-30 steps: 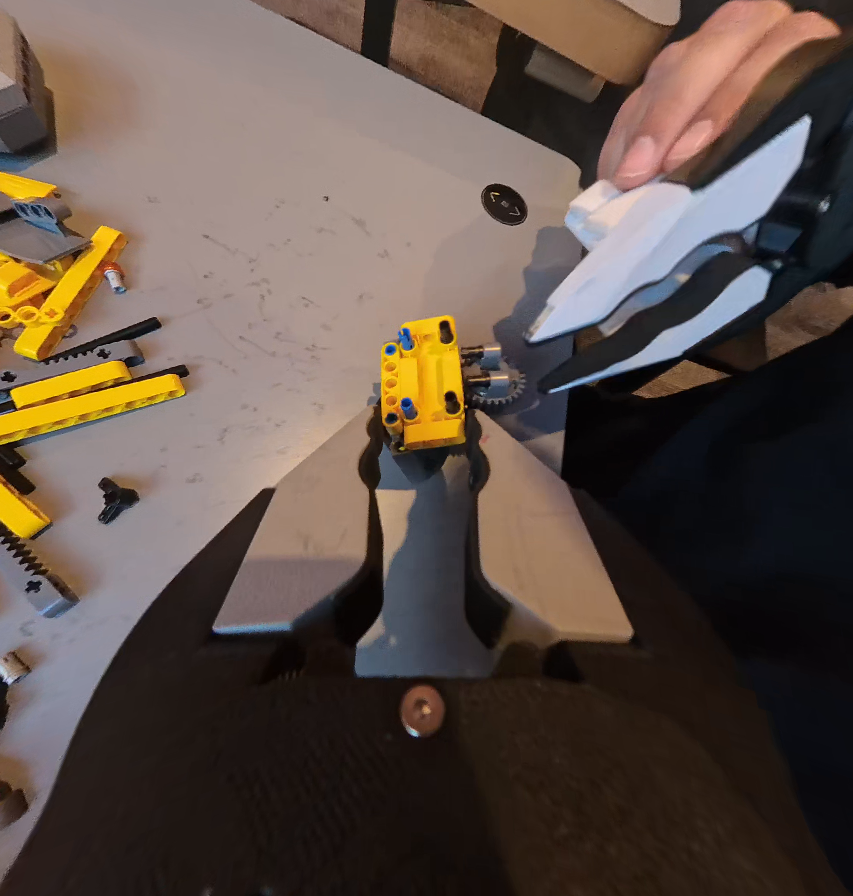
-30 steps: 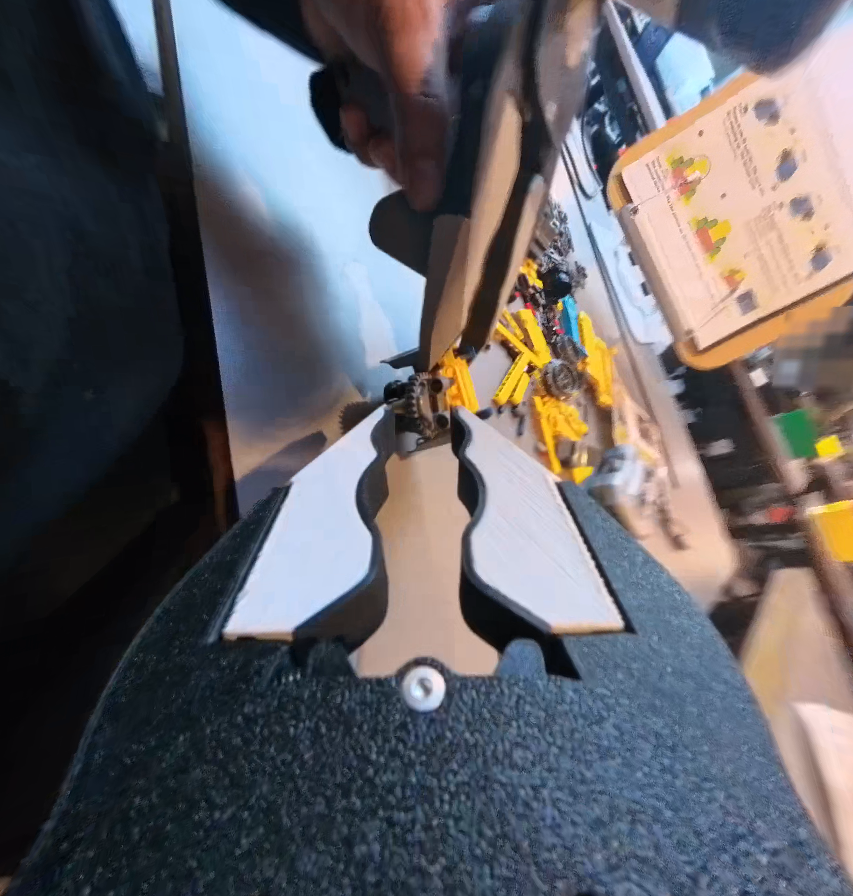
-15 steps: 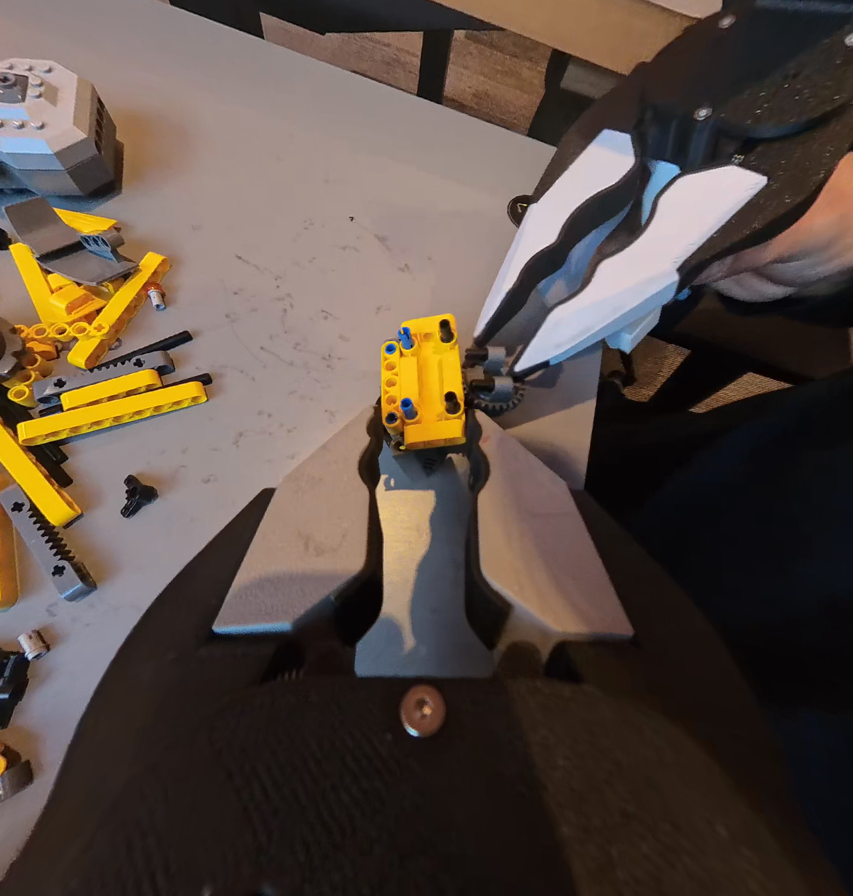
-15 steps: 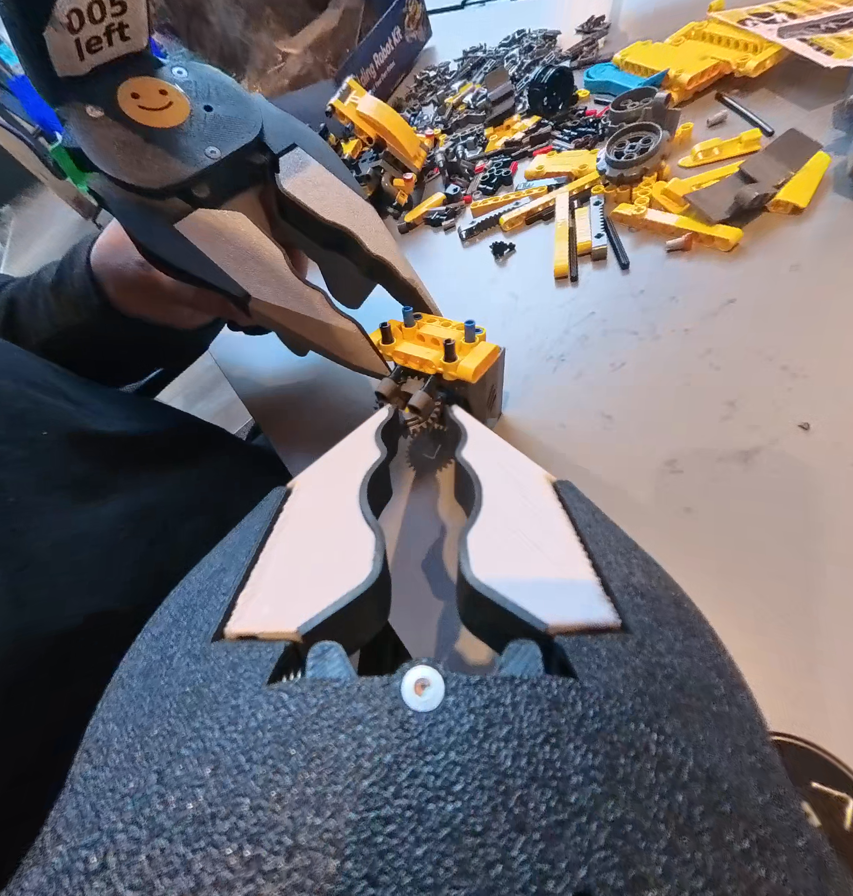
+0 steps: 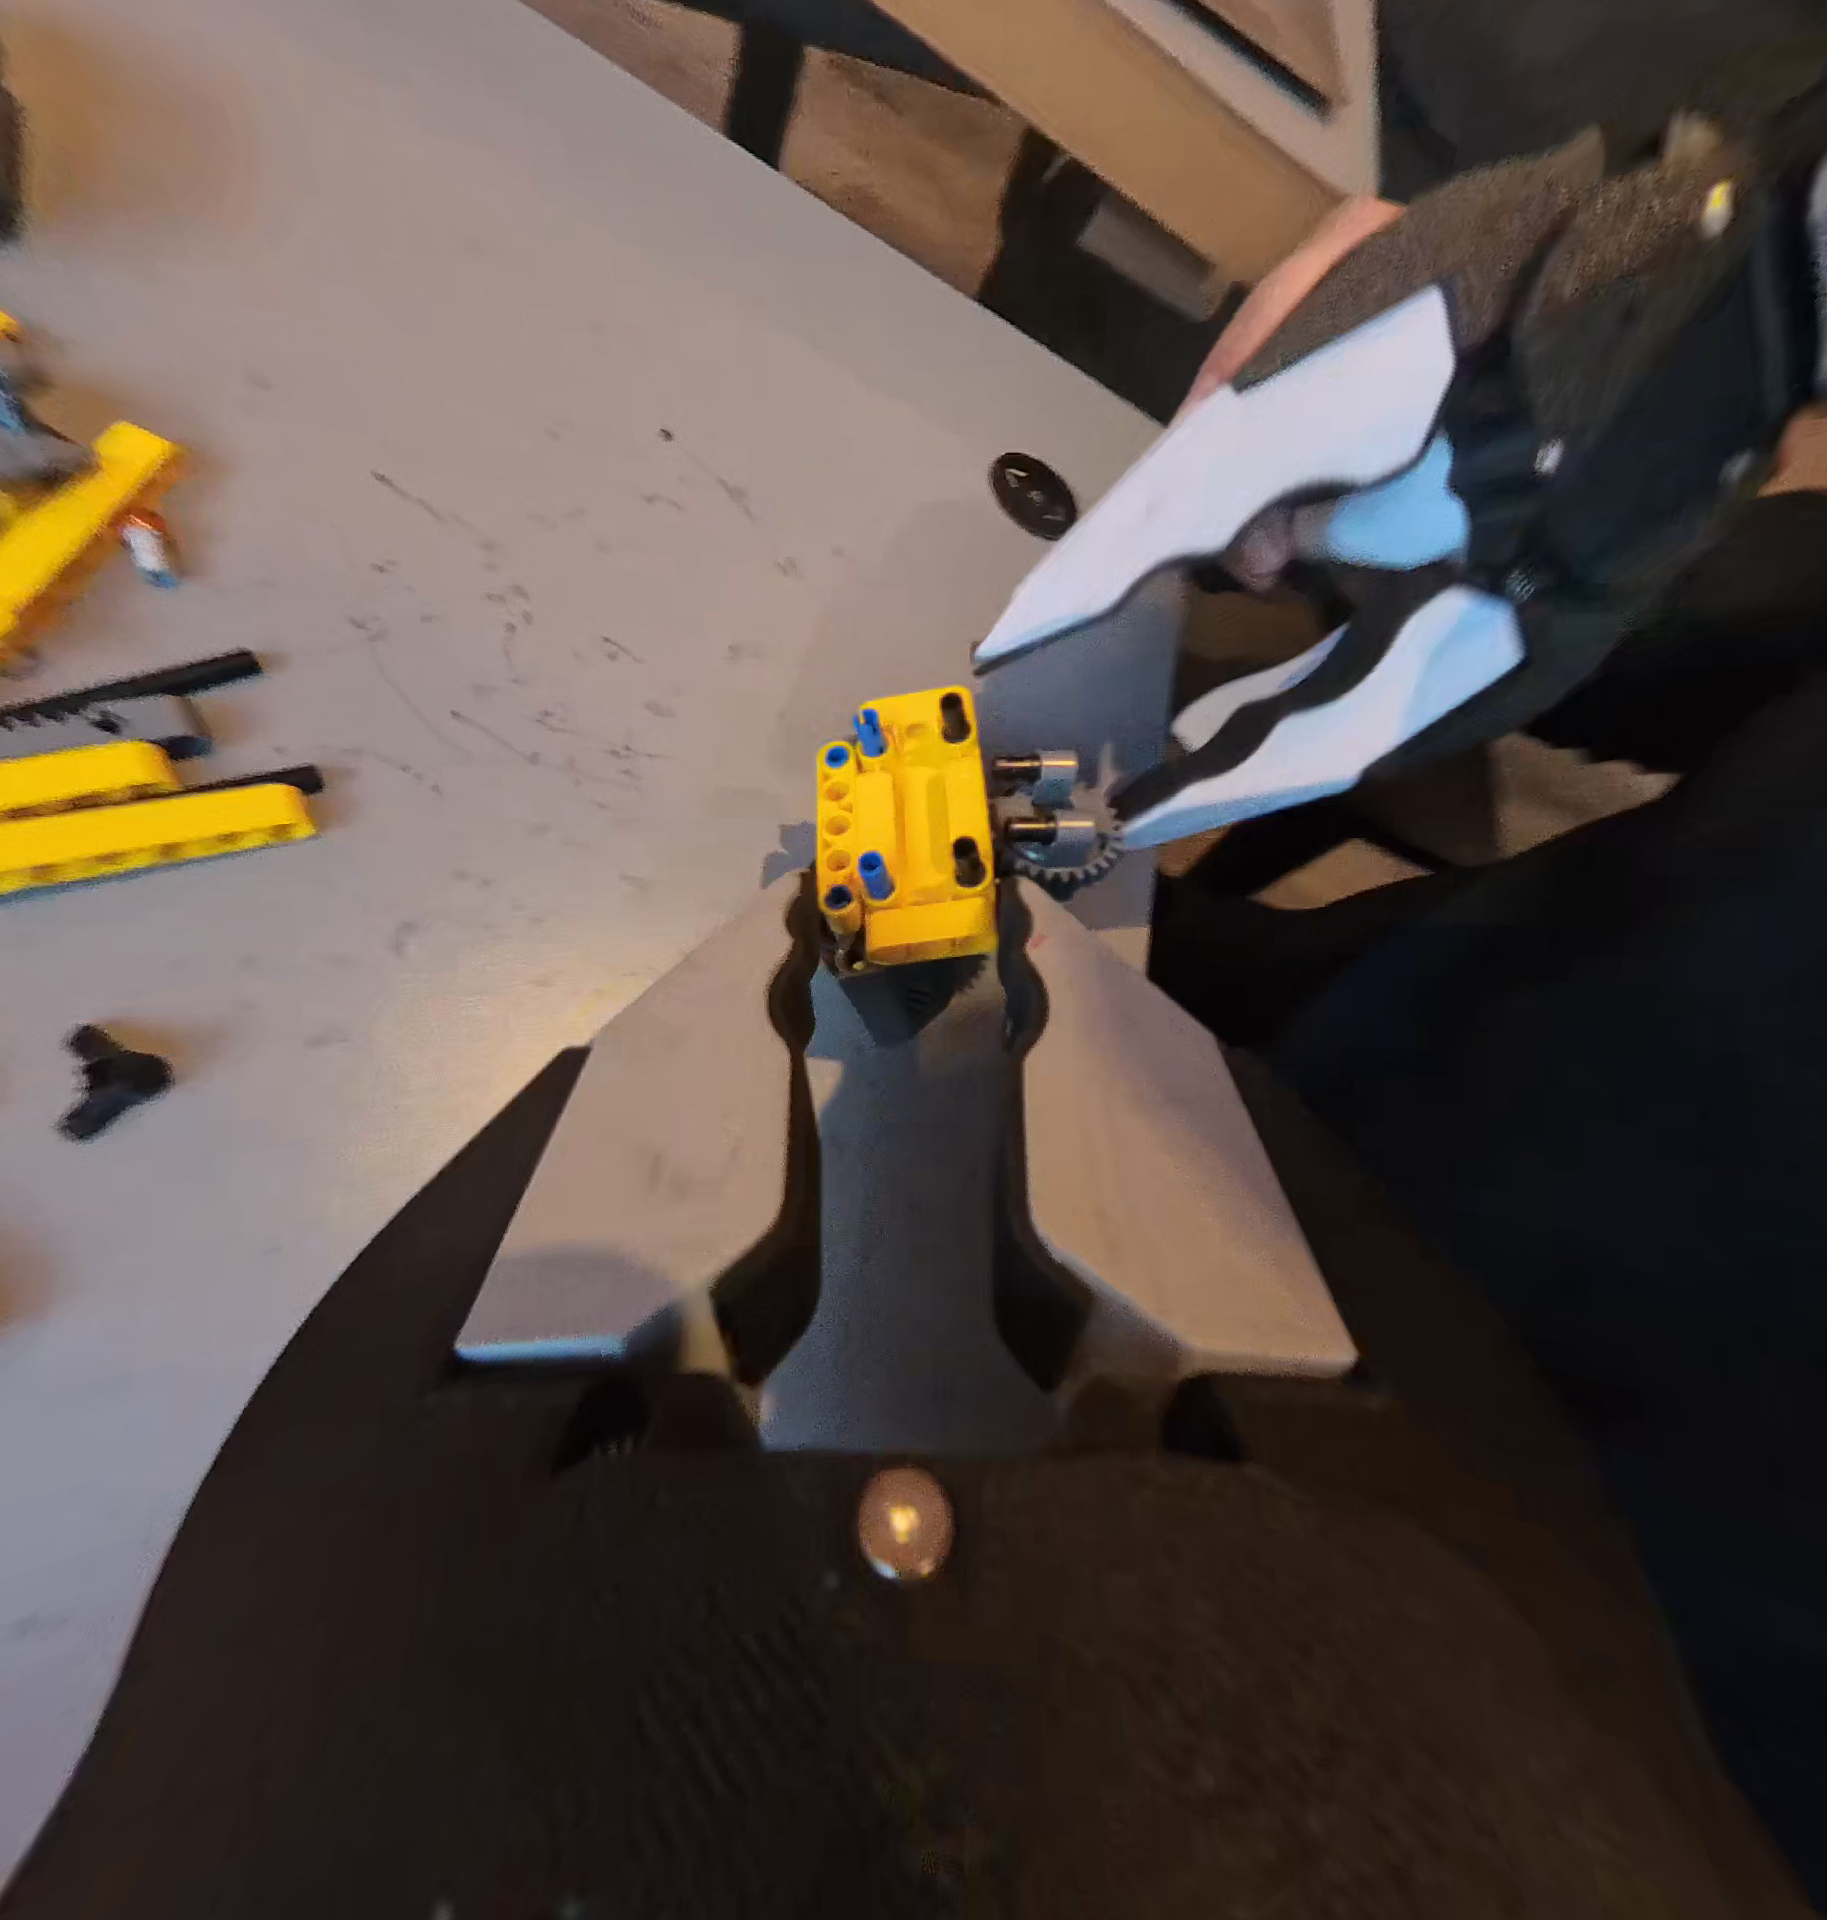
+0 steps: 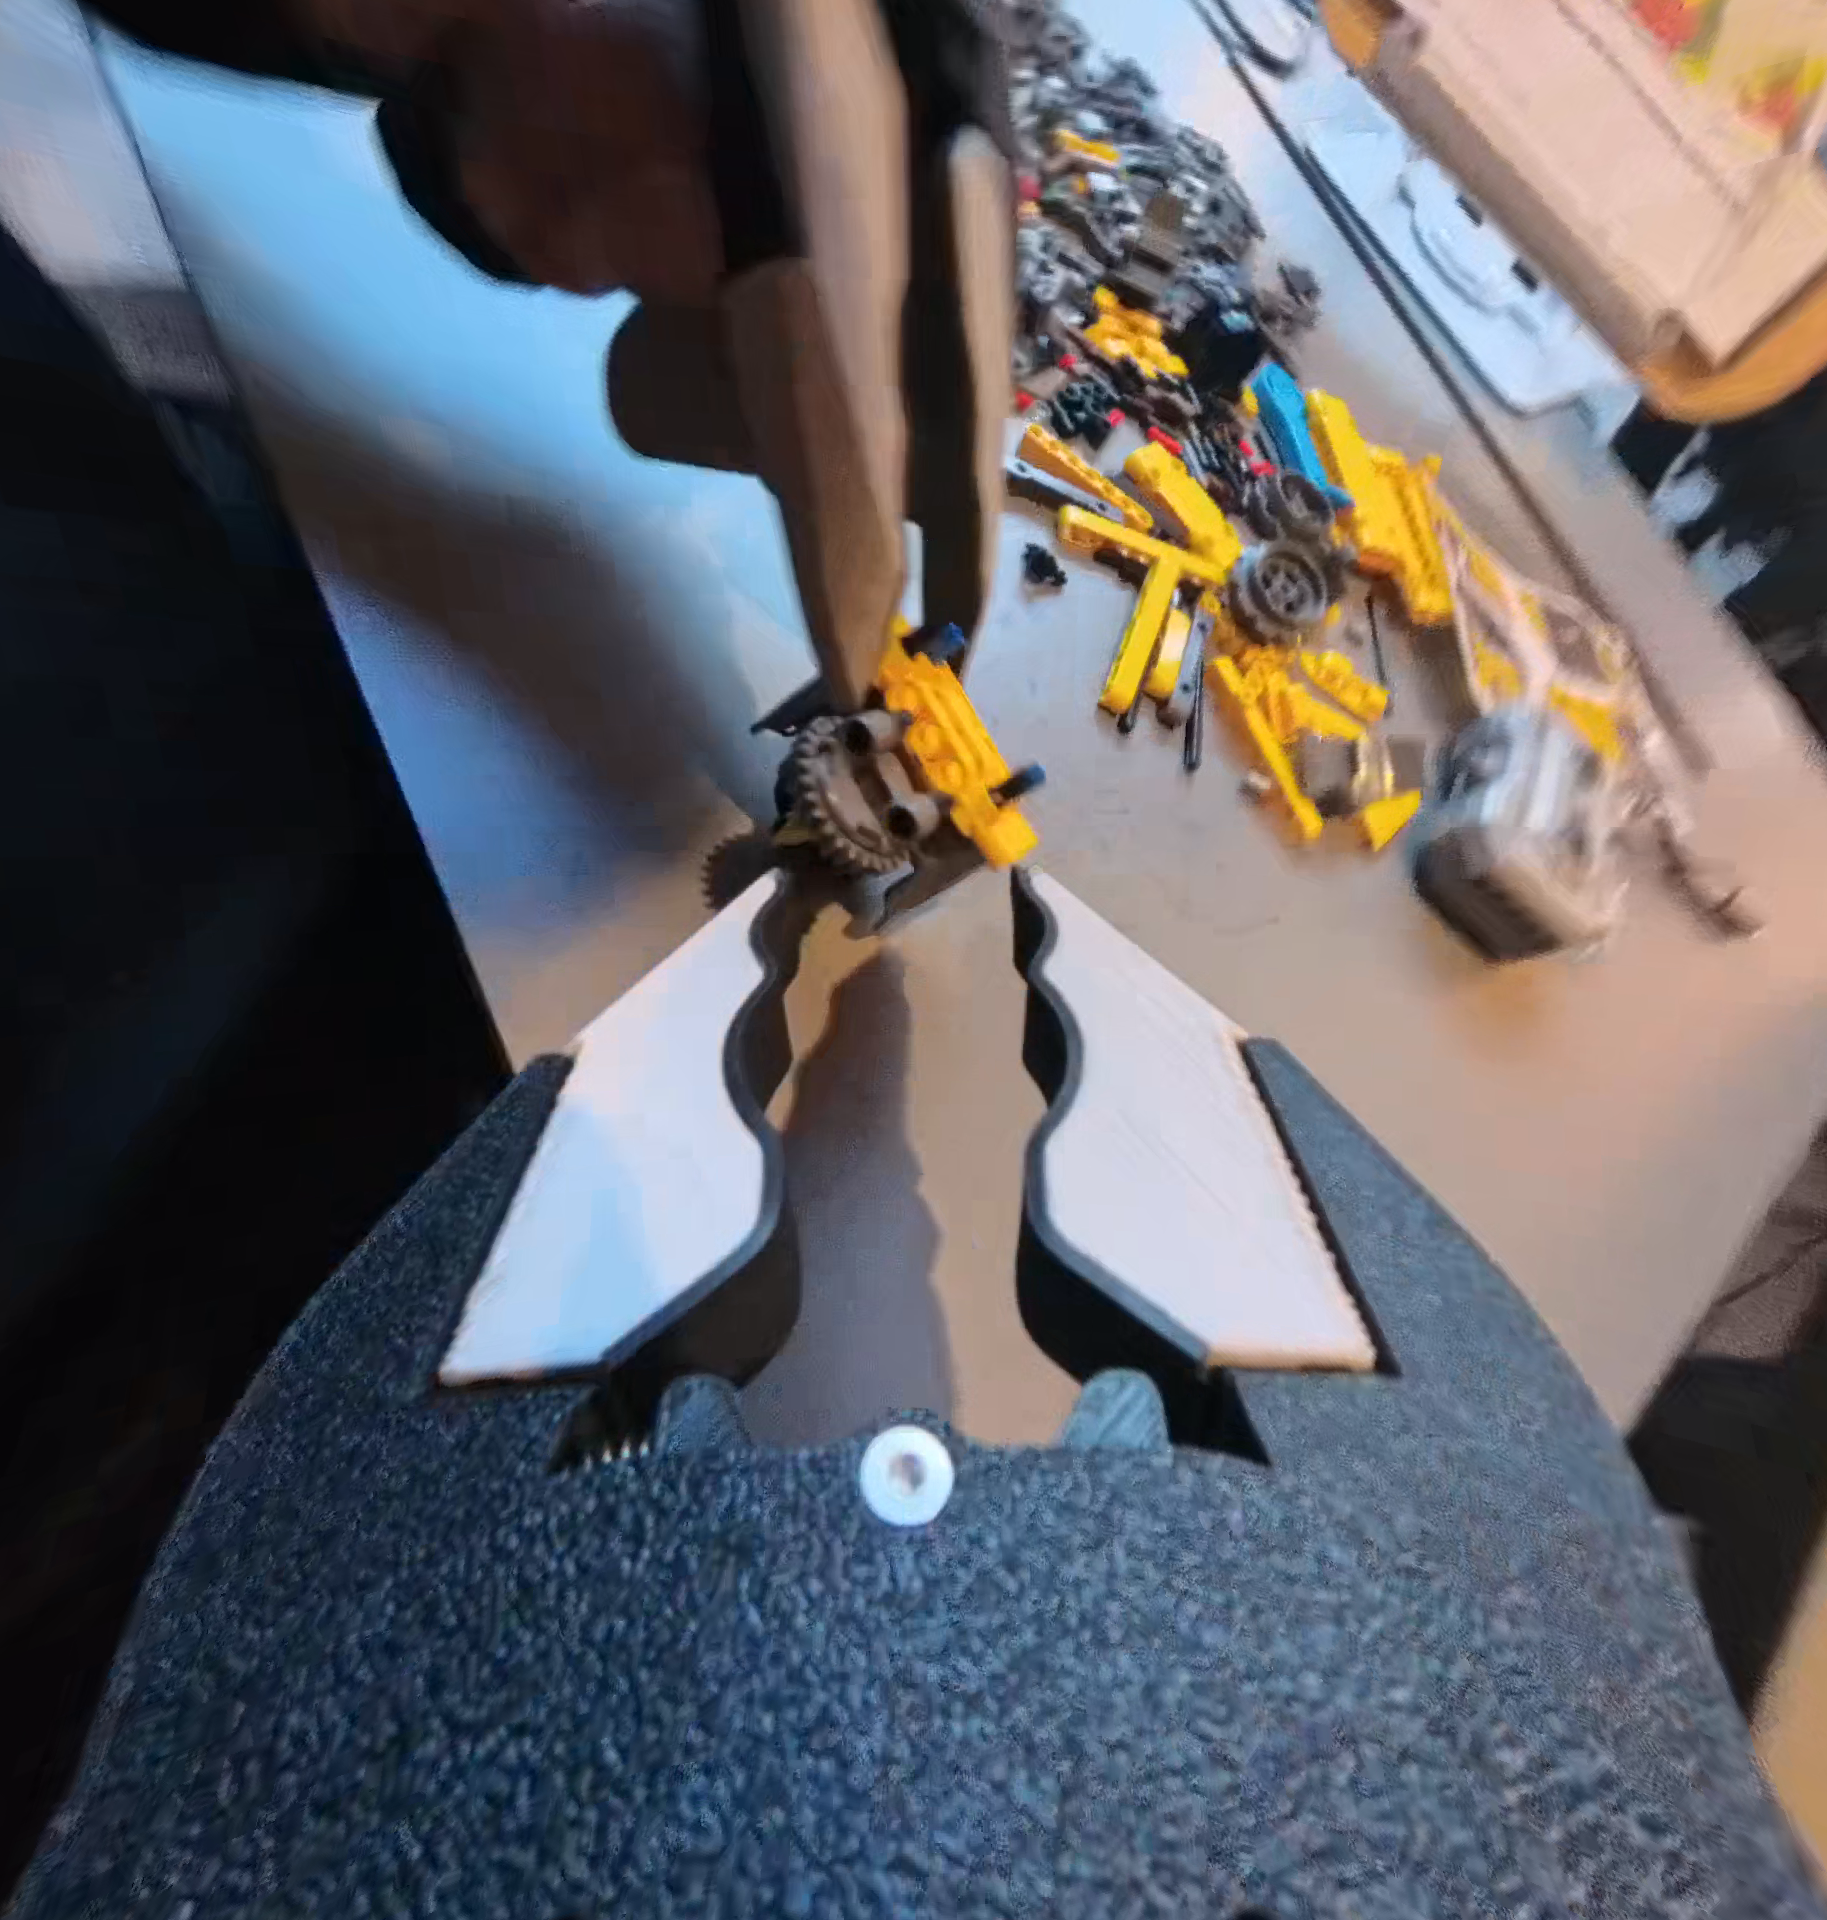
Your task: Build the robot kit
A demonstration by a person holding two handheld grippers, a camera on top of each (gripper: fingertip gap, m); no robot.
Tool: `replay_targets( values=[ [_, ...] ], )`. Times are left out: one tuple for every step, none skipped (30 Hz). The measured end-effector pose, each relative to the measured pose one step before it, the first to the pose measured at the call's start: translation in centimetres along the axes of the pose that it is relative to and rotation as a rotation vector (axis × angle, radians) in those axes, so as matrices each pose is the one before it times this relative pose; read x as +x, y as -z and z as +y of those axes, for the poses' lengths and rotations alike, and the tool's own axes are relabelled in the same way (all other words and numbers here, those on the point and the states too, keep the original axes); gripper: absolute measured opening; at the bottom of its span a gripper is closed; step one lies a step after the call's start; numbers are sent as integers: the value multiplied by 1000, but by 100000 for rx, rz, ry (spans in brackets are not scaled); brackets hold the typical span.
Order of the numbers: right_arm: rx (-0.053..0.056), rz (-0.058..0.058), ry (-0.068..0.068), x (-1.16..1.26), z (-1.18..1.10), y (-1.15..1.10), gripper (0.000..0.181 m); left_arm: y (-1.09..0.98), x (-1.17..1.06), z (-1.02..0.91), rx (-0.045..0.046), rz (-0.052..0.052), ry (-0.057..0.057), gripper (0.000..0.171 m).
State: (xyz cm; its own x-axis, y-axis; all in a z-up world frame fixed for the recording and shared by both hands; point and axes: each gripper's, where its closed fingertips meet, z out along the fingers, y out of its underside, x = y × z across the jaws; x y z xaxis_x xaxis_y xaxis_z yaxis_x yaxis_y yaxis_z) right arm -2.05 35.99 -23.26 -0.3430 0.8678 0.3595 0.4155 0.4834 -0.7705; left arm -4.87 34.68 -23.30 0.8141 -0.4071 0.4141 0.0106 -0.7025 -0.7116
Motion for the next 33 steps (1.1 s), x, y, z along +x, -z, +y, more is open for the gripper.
replay_targets(
  values=[
    [-2061, 1761, 9329, -127, -263, -219, 40, -28, 119, 54, -509, 5435, 4956, 32],
    [-932, 2081, 7878, 33, -373, -116, 37, 6, -85, 140, -612, 4493, 4828, 32],
    [386, -3, 5607, -138, -431, -30, 30, 84, -51, 99, -291, 4674, 5016, 32],
    [609, -925, 3213, -121, -330, -8, 28, 142, 25, 36, 101, 4512, 4591, 33],
    [72, -306, 1716, 100, -131, -41, 25, 93, 17, 97, -191, 3615, 3496, 33],
    [96, -30, 1025, 232, -76, -30, 22, 43, -59, 143, -461, 2372, 2455, 33],
    [249, -415, 891, 186, -87, -11, 21, 35, -76, 23, 151, 1645, 1751, 33],
    [-178, -668, 694, 170, -51, -26, 21, 23, -68, 9, -51, 1242, 1216, 33],
    [-470, -757, 441, 126, -14, -69, 21, 18, -79, -95, 390, 765, 654, 33],
    [-456, -777, 459, 122, 17, -82, 21, 17, -101, -85, 17, 300, 117, 33],
    [-386, -845, 428, 95, 23, -88, 21, 12, -108, -77, -101, -42, -288, 33],
    [-150, -1178, 181, 60, 17, -85, 21, 26, -76, -87, -49, -20, -476, 32],
    [268, -1746, -133, 0, -33, -53, 21, 19, -21, -26, -600, 291, -484, 33],
    [467, -2138, -335, -34, -27, -42, 21, 11, 6, 43, -1087, 372, -612, 33],
    [390, -2066, -434, -3, -29, -33, 21, 0, -15, 31, -1084, 52, -831, 33],
    [265, -2063, -481, -7, -20, -41, 21, -18, 0, 37, -1314, -96, -922, 33],
    [132, -1942, -409, 6, -34, -32, 21, -12, 0, 72, -1588, -52, -928, 33],
    [43, -2117, -595, -54, -22, -49, 21, 8, 2, 13, -1149, -132, -940, 32],
    [288, -2816, -977, -193, -79, -34, 21, 6, 97, 62, -1175, 592, -765, 32],
    [495, -2996, -1323, -250, -105, 5, 21, -17, 169, 158, -1606, 1168, -169, 32],
    [343, -2675, -1361, -220, -110, 37, 22, -50, 153, 216, -1527, 1064, -177, 33],
    [484, -2784, -916, -311, -141, 59, 22, -104, 218, 285, -1563, 1663, 139, 32],
    [364, -2568, -729, -322, -126, 53, 22, -134, 247, 298, -1309, 1899, 476, 32],
    [176, -2511, -1434, -286, -83, 46, 22, -124, 160, 210, -421, 1391, 559, 32],
    [317, -3141, -2490, -347, -117, 30, 23, -141, 237, 344, -1254, 1777, 320, 32],
    [333, -3296, -2851, -403, -124, 15, 24, -140, 266, 313, -1036, 1775, 351, 32],
    [275, -2852, -2605, -394, -67, 30, 27, -161, 278, 262, -664, 1760, 449, 32],
    [565, -2862, -2406, -428, -58, 111, 27, -177, 326, 229, -248, 2202, 894, 33],
    [1272, -2666, -2593, -375, -61, 215, 29, -184, 356, 245, -176, 2763, 1106, 32],
    [1932, -2567, -3059, -301, -48, 262, 30, -176, 298, 301, -358, 2450, 897, 33],
    [2323, -1845, -3399, -102, -10, 298, 29, -134, 46, 238, -96, 1024, 660, 33],
    [2622, -1381, -3379, 37, -46, 302, 28, -91, 14, 216, -240, 915, 442, 33],
    [3010, -1950, -3027, -36, -168, 279, 28, -56, 0, 103, 95, 958, 684, 33]
  ],
)
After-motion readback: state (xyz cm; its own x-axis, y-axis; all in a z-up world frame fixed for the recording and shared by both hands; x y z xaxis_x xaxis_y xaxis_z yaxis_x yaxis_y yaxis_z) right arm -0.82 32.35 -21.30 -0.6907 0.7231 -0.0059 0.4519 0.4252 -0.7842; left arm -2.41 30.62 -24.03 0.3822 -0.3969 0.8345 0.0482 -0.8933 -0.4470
